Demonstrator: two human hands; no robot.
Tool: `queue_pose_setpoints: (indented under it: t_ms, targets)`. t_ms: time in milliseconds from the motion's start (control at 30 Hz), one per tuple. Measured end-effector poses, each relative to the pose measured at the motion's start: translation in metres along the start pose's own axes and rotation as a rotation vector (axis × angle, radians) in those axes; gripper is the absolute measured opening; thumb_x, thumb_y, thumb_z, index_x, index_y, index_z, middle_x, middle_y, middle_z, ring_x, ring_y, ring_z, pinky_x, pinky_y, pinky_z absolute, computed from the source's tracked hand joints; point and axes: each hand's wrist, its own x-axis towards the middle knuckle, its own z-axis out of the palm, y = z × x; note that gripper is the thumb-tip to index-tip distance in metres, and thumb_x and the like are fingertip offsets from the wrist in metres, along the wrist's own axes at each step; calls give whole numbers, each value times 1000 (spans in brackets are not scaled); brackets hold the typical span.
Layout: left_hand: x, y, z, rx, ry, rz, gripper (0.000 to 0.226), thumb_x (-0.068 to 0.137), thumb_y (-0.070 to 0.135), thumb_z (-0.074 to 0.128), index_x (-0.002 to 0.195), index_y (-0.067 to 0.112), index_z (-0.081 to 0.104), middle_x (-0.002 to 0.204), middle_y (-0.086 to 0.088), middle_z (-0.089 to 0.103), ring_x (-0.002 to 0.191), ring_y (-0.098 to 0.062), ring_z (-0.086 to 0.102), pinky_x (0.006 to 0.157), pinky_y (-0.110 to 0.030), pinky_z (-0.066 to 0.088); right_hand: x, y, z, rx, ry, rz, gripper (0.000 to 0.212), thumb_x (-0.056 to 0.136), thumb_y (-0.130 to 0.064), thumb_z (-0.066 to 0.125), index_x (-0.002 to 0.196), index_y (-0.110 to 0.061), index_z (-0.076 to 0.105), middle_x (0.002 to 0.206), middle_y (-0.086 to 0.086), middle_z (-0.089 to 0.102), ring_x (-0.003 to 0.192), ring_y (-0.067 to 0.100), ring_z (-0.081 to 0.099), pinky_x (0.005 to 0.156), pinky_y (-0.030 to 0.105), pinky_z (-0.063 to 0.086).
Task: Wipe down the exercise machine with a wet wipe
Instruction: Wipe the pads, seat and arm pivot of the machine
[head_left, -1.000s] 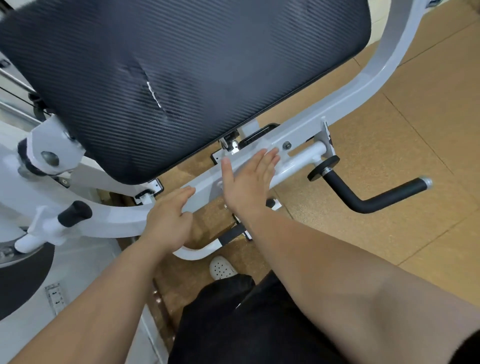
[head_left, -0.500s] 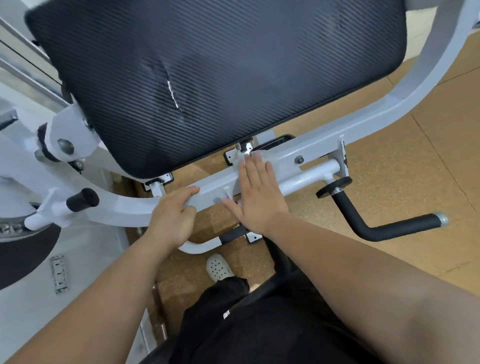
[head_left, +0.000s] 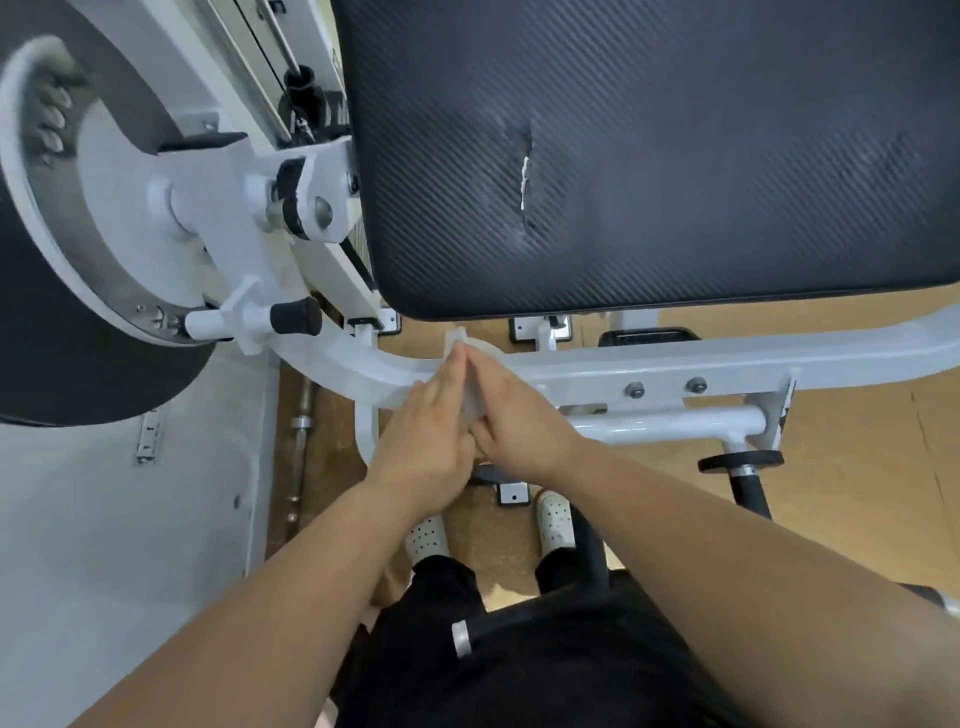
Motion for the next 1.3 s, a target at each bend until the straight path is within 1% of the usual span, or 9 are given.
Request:
queue_pose_setpoints:
  t_ms: [167,333,433,500,600,700,933,1100,1300]
  targets:
    - [21,8,12,361,5,127,83,97,32,45,162,28,-5,150,1,43,140,-23,33,126,-50,9,-23,31,-33,-228,10,74,73,88,-10,62,156,-13,34,148,9,51,132,21,49,106,22,35]
    - [19,-12,-4,436,33,86,71,88,48,19,150,28,47,135,-4,48,134,-27,36,125,-52,9,-30,50,-38,-492,4,14,71,84,-17,69,150,-4,45,154,16,48,144,33,41,127,34,12]
    - [18,-16,-11,344,177,96,57,83,36,34,123,15,69,127,-10,55,126,-32,45,120,-55,25,-24,35,-17,-557,-75,-38,73,87,-19,66,153,-2,41,161,19,38,151,35,33,127,39,10]
    - [21,-9,-12,244,230,81,52,86,24,43,133,11,61,136,-11,54,129,-31,44,117,-51,32,-14,21,-7,-471,-117,-44,71,90,-14,62,156,-2,37,163,18,35,153,32,29,129,38,9]
    - [28,9,-8,39,69,54,64,98,18,45,159,17,27,160,-4,35,145,-24,33,120,-40,29,-5,11,-15,-171,-18,38,65,91,-4,57,153,-10,41,154,9,50,141,23,45,120,34,34]
    - [38,14,10,154,-74,106,73,102,29,39,163,21,0,169,-4,18,154,-22,19,126,-39,15,-11,26,-33,-238,148,77,52,90,-4,58,142,-11,53,139,10,61,128,27,55,109,42,46]
    - [28,-19,16,523,-12,-22,81,100,63,28,162,16,6,170,-11,7,157,-29,4,127,-44,-3,-14,49,-50,-768,-209,301,102,92,-81,33,164,-15,4,172,15,6,159,34,-1,127,49,-6]
    - [30,-1,25,505,-18,-21,89,95,66,37,161,11,11,167,-13,17,156,-32,8,127,-47,-1,-9,47,-59,-751,-319,314,119,84,-84,49,164,-15,-7,172,14,0,158,35,-5,128,48,-3]
    - [30,37,73,432,63,-104,84,100,47,37,160,13,-11,169,-13,-16,155,-29,-18,126,-48,-8,-8,52,-67,-722,-385,266,118,85,-65,64,163,-16,-10,171,14,-1,157,36,-6,127,48,-2]
